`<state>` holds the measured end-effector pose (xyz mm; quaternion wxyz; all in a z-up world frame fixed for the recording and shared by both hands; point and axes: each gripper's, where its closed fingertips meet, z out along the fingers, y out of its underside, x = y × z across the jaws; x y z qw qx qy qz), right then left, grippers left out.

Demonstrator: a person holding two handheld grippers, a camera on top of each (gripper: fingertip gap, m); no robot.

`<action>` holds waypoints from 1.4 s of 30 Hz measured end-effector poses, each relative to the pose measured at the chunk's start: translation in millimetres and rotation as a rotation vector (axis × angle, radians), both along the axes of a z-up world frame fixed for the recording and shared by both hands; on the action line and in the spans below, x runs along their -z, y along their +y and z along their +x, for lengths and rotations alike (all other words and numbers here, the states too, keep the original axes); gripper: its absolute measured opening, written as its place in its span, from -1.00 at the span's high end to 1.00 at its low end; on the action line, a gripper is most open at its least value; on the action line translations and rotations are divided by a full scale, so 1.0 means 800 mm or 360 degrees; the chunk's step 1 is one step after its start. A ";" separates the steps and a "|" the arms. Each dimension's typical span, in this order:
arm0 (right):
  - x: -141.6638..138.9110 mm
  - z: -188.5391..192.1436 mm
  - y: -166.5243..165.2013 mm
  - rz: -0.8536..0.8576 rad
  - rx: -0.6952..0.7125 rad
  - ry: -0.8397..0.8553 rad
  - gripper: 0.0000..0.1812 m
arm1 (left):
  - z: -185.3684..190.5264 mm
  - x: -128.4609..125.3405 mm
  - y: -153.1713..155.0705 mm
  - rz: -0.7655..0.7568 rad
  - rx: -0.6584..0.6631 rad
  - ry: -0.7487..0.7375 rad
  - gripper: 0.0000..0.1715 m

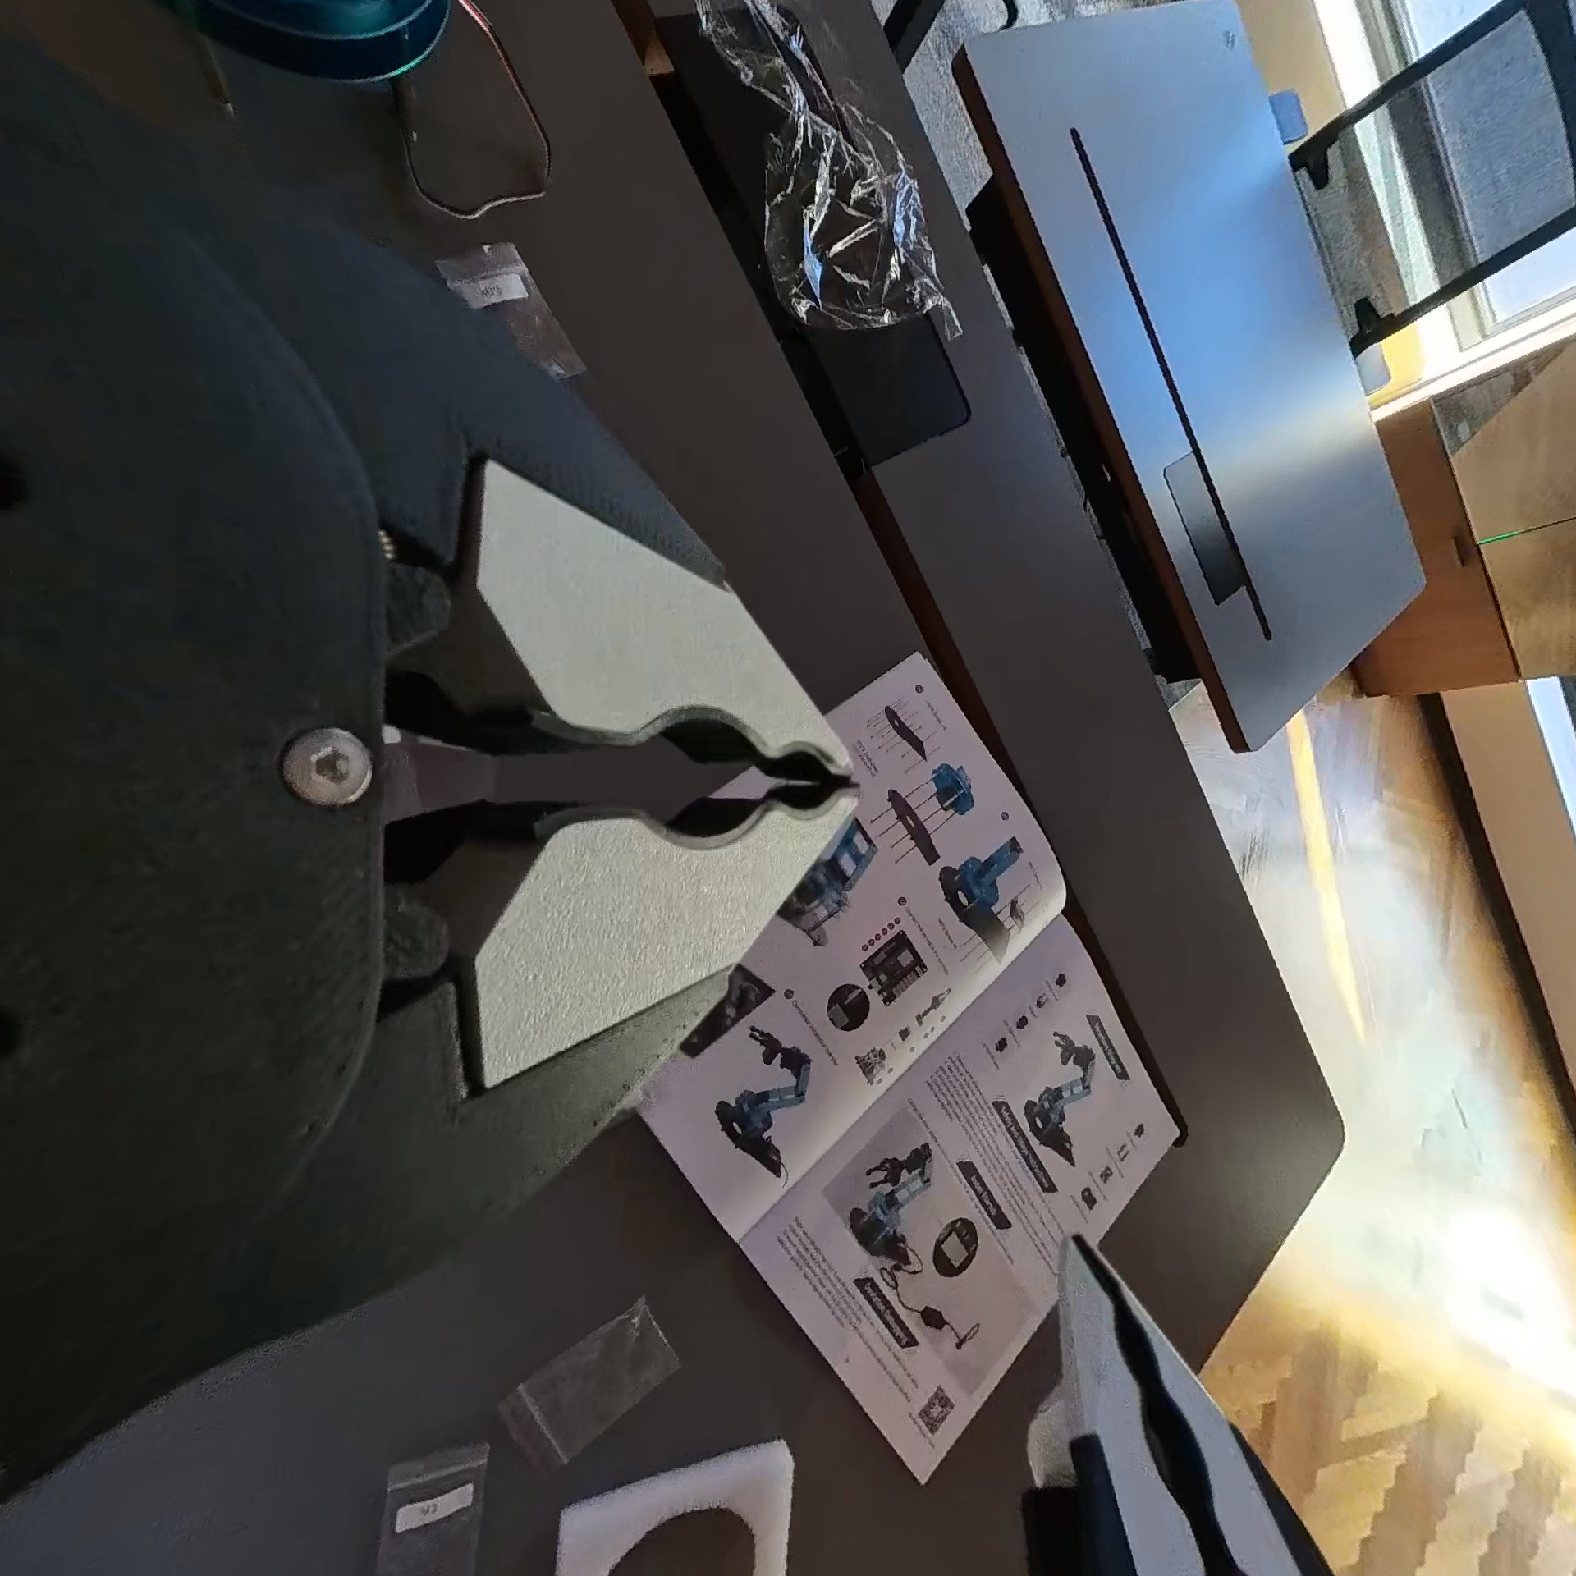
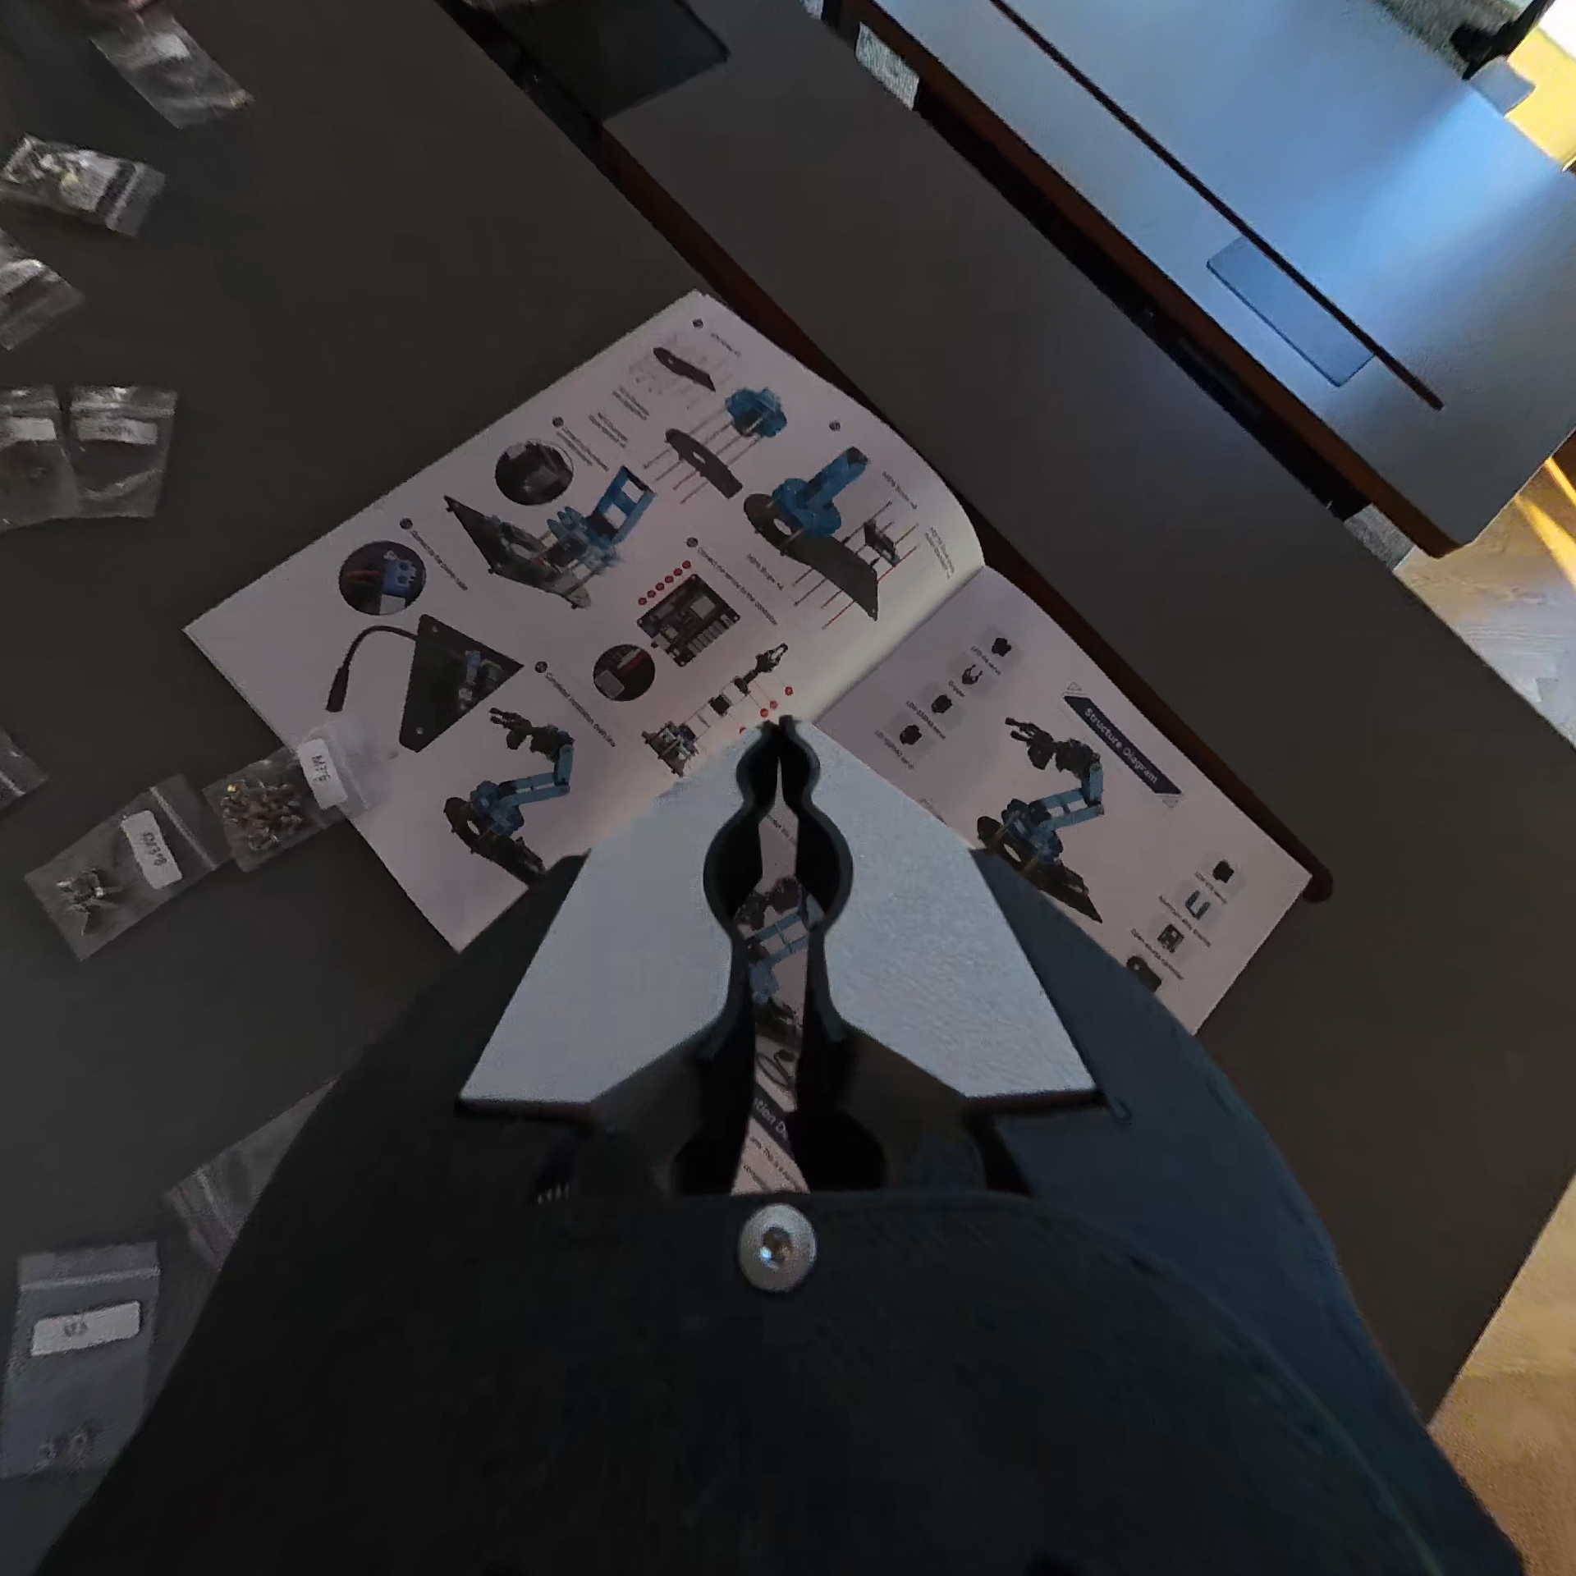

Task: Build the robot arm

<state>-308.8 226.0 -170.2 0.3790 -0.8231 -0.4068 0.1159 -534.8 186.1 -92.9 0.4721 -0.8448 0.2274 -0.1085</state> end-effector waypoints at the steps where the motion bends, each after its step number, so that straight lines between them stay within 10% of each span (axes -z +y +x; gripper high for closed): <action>1: -0.005 -0.001 0.002 0.0025 0.0005 0.0031 1.00 | 0.000 0.001 0.000 -0.0012 0.0002 -0.0007 1.00; 12: -0.029 -0.008 0.007 0.0136 -0.0004 0.0182 0.79 | -0.012 -0.031 0.004 0.0148 -0.0097 -0.0155 0.71; 27: -0.133 -0.043 -0.052 0.0164 -0.0544 0.1091 1.00 | 0.006 -0.055 -0.008 0.0220 0.0033 -0.0319 1.00; 34: -0.144 -0.040 -0.056 0.0141 -0.0566 0.1194 1.00 | 0.000 -0.064 -0.007 0.0263 -0.0021 -0.0378 0.79; 42: -0.161 -0.044 -0.064 0.0203 -0.0617 0.1289 1.00 | 0.003 -0.073 -0.015 0.0300 0.0049 -0.0415 1.00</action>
